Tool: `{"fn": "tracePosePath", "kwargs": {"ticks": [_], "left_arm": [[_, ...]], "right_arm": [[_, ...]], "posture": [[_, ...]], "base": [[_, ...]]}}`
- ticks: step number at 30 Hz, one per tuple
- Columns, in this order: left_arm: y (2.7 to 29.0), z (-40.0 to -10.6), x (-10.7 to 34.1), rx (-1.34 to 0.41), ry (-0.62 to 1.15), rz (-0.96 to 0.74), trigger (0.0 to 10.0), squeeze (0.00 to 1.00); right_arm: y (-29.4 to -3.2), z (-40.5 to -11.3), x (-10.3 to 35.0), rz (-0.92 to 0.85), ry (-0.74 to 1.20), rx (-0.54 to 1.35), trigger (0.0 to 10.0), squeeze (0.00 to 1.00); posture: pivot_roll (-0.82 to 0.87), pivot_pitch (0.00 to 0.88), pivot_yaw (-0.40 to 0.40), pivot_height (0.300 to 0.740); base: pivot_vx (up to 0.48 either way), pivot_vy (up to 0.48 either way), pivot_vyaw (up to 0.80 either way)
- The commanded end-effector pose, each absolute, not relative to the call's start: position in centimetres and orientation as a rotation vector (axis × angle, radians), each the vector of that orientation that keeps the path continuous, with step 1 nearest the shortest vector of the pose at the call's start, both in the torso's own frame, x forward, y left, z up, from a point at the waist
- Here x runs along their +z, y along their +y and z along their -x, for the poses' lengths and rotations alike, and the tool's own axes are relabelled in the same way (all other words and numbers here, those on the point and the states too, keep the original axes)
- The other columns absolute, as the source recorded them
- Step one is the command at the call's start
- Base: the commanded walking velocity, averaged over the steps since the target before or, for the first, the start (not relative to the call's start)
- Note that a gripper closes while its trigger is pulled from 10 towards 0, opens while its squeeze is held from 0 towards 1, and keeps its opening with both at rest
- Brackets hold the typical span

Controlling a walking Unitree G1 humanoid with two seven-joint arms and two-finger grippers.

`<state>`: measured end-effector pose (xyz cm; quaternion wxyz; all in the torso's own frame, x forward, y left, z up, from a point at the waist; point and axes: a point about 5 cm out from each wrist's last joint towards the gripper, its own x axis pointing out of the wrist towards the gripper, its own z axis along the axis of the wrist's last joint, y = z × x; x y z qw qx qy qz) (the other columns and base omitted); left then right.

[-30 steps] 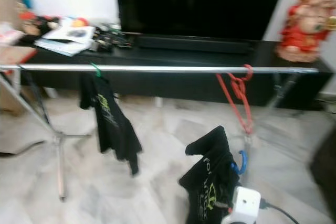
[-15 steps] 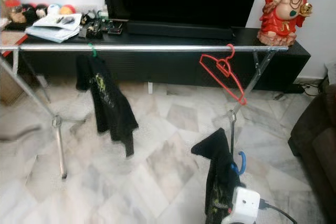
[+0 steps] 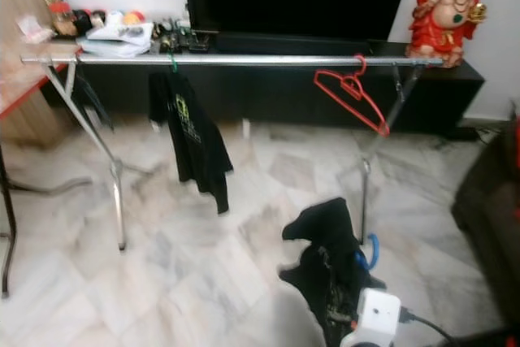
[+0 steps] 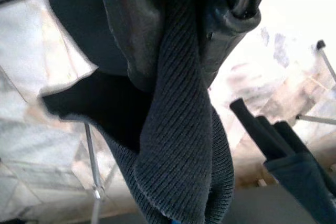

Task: Hang hanger

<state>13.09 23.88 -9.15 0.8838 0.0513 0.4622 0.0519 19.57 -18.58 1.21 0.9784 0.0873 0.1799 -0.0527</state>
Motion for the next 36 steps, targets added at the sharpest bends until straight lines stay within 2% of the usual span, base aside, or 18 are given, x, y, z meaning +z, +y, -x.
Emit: {"fn": "tracePosePath", "kwargs": {"ticks": [1, 6, 21, 30, 36], "left_arm": [[24.0, -12.6, -9.3, 0.114, 0.984, -0.105, 10.0, 0.00], [24.0, -12.7, -9.3, 0.112, 0.976, -0.108, 10.0, 0.00], [24.0, -12.9, -9.2, 0.127, 0.979, -0.090, 10.0, 0.00], [24.1, -12.8, -9.2, 0.128, 0.981, -0.092, 10.0, 0.00], [25.1, -12.3, -9.1, 0.141, 0.996, -0.095, 10.0, 0.00]], "right_arm": [[-18.4, -20.0, 1.7, -0.169, 0.330, -0.098, 10.0, 0.00], [-18.4, -20.1, 1.7, -0.170, 0.329, -0.098, 10.0, 0.00], [-18.4, -20.3, 1.5, -0.168, 0.332, -0.103, 10.0, 0.00], [-18.5, -20.4, 1.5, -0.164, 0.333, -0.103, 10.0, 0.00], [-18.6, -20.3, 1.5, -0.163, 0.334, -0.105, 10.0, 0.00]], "posture": [[-0.06, 0.067, -0.017, 0.721], [-0.06, 0.059, -0.013, 0.721], [-0.06, 0.062, -0.012, 0.721], [-0.06, 0.071, -0.016, 0.721], [-0.06, 0.073, -0.015, 0.721]], "base": [[-0.326, 0.000, 0.00], [-0.304, 0.000, 0.00], [0.000, 0.000, 0.00], [0.000, 0.480, 0.00], [0.000, 0.480, 0.00]]}}
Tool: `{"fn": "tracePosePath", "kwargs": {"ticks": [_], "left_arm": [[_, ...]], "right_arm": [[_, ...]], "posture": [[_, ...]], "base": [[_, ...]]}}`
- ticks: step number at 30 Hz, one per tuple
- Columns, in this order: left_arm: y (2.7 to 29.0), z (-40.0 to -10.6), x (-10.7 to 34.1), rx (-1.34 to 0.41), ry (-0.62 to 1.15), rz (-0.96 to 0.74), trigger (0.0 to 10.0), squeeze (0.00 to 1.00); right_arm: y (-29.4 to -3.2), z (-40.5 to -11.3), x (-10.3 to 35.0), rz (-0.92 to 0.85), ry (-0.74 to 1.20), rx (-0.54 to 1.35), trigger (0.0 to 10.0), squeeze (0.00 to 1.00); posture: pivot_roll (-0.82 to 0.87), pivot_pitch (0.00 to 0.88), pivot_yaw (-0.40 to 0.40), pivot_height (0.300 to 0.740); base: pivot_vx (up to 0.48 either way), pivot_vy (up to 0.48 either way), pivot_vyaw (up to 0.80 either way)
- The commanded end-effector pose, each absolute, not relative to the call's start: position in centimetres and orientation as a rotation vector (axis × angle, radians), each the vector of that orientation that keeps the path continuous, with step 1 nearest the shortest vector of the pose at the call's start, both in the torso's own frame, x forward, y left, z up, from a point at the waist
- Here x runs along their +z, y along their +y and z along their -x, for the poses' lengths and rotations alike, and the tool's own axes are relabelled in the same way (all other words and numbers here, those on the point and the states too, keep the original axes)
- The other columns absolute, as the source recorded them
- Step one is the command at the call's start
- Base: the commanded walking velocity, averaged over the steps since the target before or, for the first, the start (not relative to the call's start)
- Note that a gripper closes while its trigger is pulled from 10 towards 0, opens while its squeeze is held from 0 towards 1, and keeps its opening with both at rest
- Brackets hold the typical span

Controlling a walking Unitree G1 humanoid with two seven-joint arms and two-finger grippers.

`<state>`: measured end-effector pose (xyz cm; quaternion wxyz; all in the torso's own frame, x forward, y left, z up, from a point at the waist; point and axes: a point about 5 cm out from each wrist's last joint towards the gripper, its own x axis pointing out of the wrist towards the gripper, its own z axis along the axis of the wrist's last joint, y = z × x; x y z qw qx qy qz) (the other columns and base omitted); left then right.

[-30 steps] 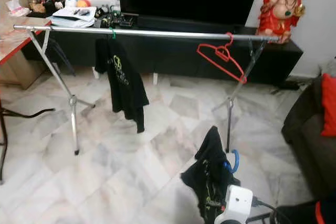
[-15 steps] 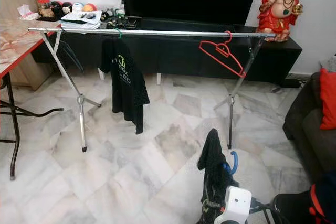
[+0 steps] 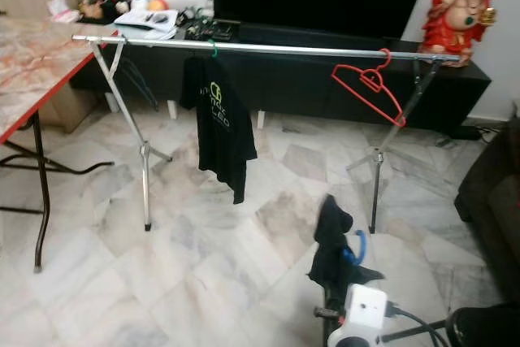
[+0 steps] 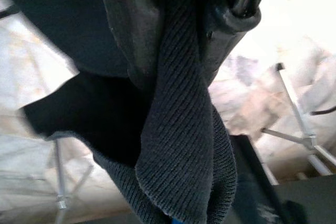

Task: Hang hanger

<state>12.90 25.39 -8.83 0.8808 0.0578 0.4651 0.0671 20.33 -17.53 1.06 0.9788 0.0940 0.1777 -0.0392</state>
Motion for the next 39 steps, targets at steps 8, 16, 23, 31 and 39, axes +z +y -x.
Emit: {"fn": "tracePosePath", "kwargs": {"ticks": [8, 16, 23, 31, 39], "left_arm": [[25.7, -12.1, -9.0, 0.140, 1.001, -0.110, 10.0, 0.00], [24.4, -12.2, -9.4, 0.115, 0.997, -0.105, 10.0, 0.00], [24.0, -12.4, -9.4, 0.109, 0.988, -0.099, 10.0, 0.00], [24.1, -12.5, -9.3, 0.110, 0.991, -0.104, 10.0, 0.00], [25.1, -12.3, -9.1, 0.121, 0.990, -0.104, 10.0, 0.00]], "right_arm": [[-18.6, -20.3, 1.5, -0.164, 0.334, -0.104, 10.0, 0.00], [-18.7, -20.4, 1.4, -0.164, 0.332, -0.108, 10.0, 0.00], [-18.6, -20.4, 1.4, -0.165, 0.330, -0.111, 10.0, 0.00], [-18.5, -20.8, 1.4, -0.166, 0.326, -0.114, 10.0, 0.00], [-18.6, -20.8, 1.5, -0.163, 0.324, -0.117, 10.0, 0.00]], "posture": [[-0.06, 0.080, -0.012, 0.721], [-0.06, 0.082, -0.010, 0.721], [-0.05, 0.082, -0.008, 0.721], [-0.05, 0.078, -0.007, 0.721], [-0.05, 0.078, -0.008, 0.721]], "base": [[0.000, 0.338, 0.00], [0.000, 0.000, 0.00], [0.000, 0.000, 0.00], [-0.092, 0.000, 0.00], [-0.269, 0.000, 0.00]]}}
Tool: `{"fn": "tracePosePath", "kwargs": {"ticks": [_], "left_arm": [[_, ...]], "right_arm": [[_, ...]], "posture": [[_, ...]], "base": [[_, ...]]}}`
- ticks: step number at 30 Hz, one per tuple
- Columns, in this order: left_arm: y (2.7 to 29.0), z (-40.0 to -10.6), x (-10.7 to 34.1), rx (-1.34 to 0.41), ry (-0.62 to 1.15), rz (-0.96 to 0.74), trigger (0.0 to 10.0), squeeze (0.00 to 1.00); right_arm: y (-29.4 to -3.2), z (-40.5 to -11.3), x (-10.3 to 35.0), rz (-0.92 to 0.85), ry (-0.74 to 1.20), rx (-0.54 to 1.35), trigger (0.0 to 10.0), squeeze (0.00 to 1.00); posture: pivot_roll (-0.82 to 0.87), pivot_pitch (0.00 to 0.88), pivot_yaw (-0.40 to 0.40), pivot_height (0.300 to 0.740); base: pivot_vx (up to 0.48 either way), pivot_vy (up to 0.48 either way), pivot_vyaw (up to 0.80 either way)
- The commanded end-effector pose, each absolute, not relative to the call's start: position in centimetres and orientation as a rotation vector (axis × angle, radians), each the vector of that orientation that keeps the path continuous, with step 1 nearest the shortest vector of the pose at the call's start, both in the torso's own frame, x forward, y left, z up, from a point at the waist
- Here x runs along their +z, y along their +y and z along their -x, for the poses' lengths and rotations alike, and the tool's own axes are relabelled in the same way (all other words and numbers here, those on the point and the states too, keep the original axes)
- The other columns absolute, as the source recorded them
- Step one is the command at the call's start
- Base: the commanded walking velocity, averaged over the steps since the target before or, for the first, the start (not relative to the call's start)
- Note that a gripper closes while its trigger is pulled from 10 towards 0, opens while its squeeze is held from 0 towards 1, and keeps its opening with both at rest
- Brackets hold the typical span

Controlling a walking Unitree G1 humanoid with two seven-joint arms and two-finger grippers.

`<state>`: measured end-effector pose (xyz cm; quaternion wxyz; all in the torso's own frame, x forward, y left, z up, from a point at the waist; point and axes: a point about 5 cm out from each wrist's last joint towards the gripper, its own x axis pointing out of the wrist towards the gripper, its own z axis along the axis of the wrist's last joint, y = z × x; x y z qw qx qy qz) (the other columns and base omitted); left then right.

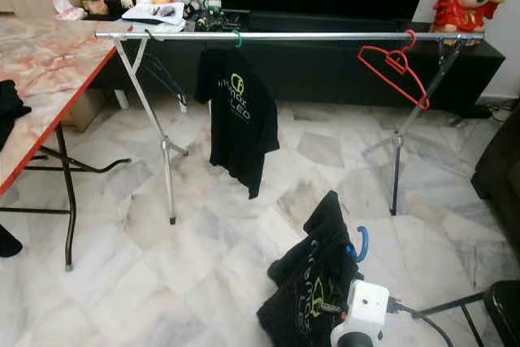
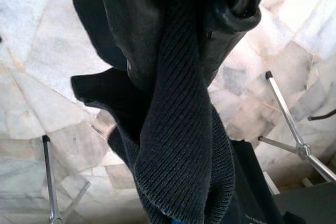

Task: Hang hanger

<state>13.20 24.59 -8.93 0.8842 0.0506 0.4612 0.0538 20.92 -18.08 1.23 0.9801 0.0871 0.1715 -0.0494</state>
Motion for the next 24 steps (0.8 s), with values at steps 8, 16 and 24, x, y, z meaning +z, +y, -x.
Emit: {"fn": "tracePosePath", "kwargs": {"ticks": [8, 16, 24], "left_arm": [[24.8, -12.1, -9.3, 0.118, 0.995, -0.100, 10.0, 0.00], [24.0, -12.4, -9.4, 0.112, 0.996, -0.099, 10.0, 0.00], [24.1, -12.3, -9.4, 0.113, 0.996, -0.098, 10.0, 0.00]], "right_arm": [[-18.7, -20.8, 1.5, -0.158, 0.325, -0.120, 10.0, 0.00], [-18.7, -21.2, 1.6, -0.156, 0.321, -0.119, 10.0, 0.00], [-18.9, -21.4, 1.4, -0.149, 0.323, -0.116, 10.0, 0.00]], "posture": [[-0.05, 0.077, -0.009, 0.721], [-0.05, 0.068, -0.008, 0.721], [-0.05, 0.057, -0.007, 0.721]], "base": [[-0.307, 0.000, 0.00], [-0.258, 0.000, 0.00], [0.000, 0.000, 0.00]]}}
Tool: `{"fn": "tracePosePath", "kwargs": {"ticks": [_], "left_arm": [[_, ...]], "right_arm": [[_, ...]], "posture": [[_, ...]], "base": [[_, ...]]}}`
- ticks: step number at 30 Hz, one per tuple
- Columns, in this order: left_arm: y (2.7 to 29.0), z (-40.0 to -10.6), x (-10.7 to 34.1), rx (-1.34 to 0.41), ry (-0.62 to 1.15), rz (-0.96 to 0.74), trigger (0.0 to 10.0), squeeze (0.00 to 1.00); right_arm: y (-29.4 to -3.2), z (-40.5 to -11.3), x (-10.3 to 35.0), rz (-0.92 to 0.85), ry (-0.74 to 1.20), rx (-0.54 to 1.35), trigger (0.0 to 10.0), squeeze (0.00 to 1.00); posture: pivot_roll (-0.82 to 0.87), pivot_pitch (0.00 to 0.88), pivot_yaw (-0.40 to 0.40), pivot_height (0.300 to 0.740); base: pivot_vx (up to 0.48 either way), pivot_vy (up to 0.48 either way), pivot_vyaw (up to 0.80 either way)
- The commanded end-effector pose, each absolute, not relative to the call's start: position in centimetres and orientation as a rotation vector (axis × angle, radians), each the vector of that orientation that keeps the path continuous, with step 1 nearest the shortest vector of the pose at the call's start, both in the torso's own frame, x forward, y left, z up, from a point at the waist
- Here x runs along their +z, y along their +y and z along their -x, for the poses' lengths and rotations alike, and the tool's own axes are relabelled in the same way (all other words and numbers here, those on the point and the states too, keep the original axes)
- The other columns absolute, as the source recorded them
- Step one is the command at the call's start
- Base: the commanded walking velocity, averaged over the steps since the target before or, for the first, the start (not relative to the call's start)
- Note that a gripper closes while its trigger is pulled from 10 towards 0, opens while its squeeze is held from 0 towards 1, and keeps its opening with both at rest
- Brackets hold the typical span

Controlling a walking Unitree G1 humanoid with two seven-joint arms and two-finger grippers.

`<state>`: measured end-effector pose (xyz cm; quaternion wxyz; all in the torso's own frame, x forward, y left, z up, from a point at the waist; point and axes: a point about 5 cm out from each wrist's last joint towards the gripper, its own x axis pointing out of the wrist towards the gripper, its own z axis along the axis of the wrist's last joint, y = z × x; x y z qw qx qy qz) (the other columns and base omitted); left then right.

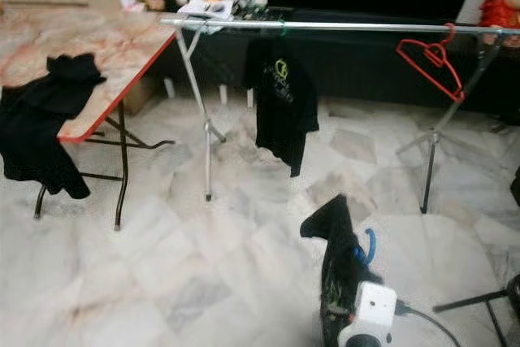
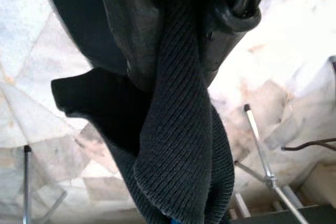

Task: Hang hanger

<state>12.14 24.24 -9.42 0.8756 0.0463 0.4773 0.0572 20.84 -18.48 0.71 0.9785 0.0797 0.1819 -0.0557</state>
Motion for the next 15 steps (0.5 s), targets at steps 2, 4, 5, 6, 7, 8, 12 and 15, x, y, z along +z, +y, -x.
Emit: {"fn": "tracePosePath", "kwargs": {"ticks": [2, 4, 5, 6, 7, 8, 12, 15], "left_arm": [[24.3, -12.3, -9.3, 0.116, 0.986, -0.097, 10.0, 0.00], [24.5, -12.4, -9.2, 0.121, 0.974, -0.101, 10.0, 0.00], [24.6, -12.6, -9.1, 0.123, 0.962, -0.109, 10.0, 0.00], [24.7, -13.0, -8.9, 0.127, 0.937, -0.120, 10.0, 0.00], [24.8, -13.2, -8.8, 0.129, 0.925, -0.123, 10.0, 0.00], [24.9, -13.6, -8.5, 0.134, 0.902, -0.130, 10.0, 0.00], [25.5, -17.0, -6.5, 0.130, 0.721, -0.182, 10.0, 0.00], [25.6, -19.4, -4.7, 0.108, 0.583, -0.214, 10.0, 0.00]], "right_arm": [[-19.1, -21.6, 1.3, -0.136, 0.331, -0.110, 10.0, 0.00], [-19.3, -21.8, 1.2, -0.116, 0.342, -0.100, 10.0, 0.00], [-19.4, -22.0, 1.2, -0.101, 0.349, -0.092, 10.0, 0.00], [-19.6, -22.4, 1.2, -0.086, 0.351, -0.081, 10.0, 0.00], [-19.7, -22.6, 1.3, -0.083, 0.348, -0.077, 10.0, 0.00], [-19.9, -22.9, 1.4, -0.064, 0.351, -0.066, 10.0, 0.00], [-20.8, -24.5, 1.7, 0.104, 0.399, 0.022, 10.0, 0.00], [-21.3, -25.4, 2.0, 0.204, 0.428, 0.103, 10.0, 0.00]], "posture": [[-0.05, 0.050, -0.007, 0.721], [-0.05, 0.050, -0.007, 0.721], [-0.05, 0.050, -0.006, 0.721], [-0.05, 0.048, -0.005, 0.721], [-0.05, 0.048, -0.005, 0.721], [-0.05, 0.046, -0.005, 0.721], [-0.04, 0.046, -0.010, 0.721], [-0.03, 0.043, -0.018, 0.721]], "base": [[0.000, 0.000, 0.00], [0.000, 0.000, 0.00], [0.000, 0.000, 0.00], [0.000, 0.000, 0.00], [0.000, 0.000, 0.00], [0.000, 0.000, 0.00], [0.000, 0.000, 0.00], [0.000, 0.000, 0.00]]}}
